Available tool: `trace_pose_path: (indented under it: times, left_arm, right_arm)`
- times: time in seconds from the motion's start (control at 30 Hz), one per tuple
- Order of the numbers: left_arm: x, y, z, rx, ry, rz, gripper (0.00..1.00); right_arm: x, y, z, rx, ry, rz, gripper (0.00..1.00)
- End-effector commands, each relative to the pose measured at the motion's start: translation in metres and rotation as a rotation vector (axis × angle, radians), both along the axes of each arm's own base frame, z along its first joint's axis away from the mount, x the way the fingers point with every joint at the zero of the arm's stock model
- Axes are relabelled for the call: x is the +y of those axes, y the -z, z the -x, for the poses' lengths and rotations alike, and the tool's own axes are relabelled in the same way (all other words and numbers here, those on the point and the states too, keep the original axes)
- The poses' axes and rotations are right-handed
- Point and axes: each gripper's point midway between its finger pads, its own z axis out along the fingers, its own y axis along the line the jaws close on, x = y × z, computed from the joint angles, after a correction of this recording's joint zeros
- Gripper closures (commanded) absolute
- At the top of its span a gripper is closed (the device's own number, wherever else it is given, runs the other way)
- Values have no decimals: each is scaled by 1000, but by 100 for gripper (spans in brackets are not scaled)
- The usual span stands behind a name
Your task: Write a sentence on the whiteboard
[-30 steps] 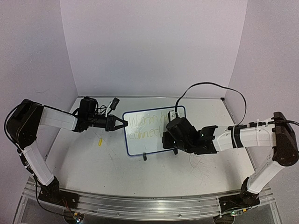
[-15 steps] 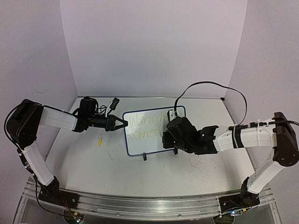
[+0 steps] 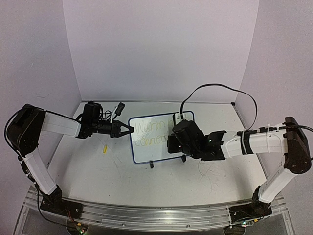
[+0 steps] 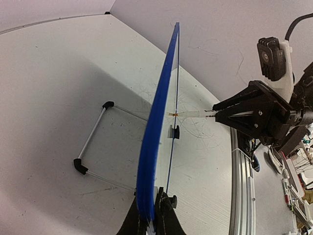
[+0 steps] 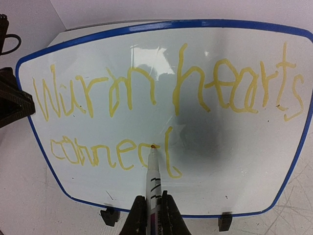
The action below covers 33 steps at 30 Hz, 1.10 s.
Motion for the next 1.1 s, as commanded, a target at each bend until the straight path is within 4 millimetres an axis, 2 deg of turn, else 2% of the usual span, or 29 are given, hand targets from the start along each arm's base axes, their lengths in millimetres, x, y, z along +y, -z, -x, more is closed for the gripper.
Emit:
trace_pose_path:
  times: [0.0,0.2,0.43,0.57,0.67,0.83,1.07]
  left_arm:
    - [7,23,-23,-46,-112,-111,100]
    - [7,24,-23,-44,-111,-112,100]
    - [7,23,-24,-45,-114,-112,100]
    - [7,24,-24,-43,-113,-113,100]
    - [7,25,-24,-41,-113,-114,100]
    - [7,25,-24,-41,-115,-115,100]
    - [8,26,-23,-39,-115,-117,100]
  right_arm:
    - [-1,-8,-8,-14,36,-20,100]
    - [-17,1,-11,2,121,39,100]
    - [-37,-8,-11,-21,202,46,100]
    - [-34,-25,-6,-42,154,3,100]
    - [-28,-30,3,-44,78,-49,100]
    - [-34,-3,6,25,91,-3,100]
    - [-33,3,10,48,86,-29,100]
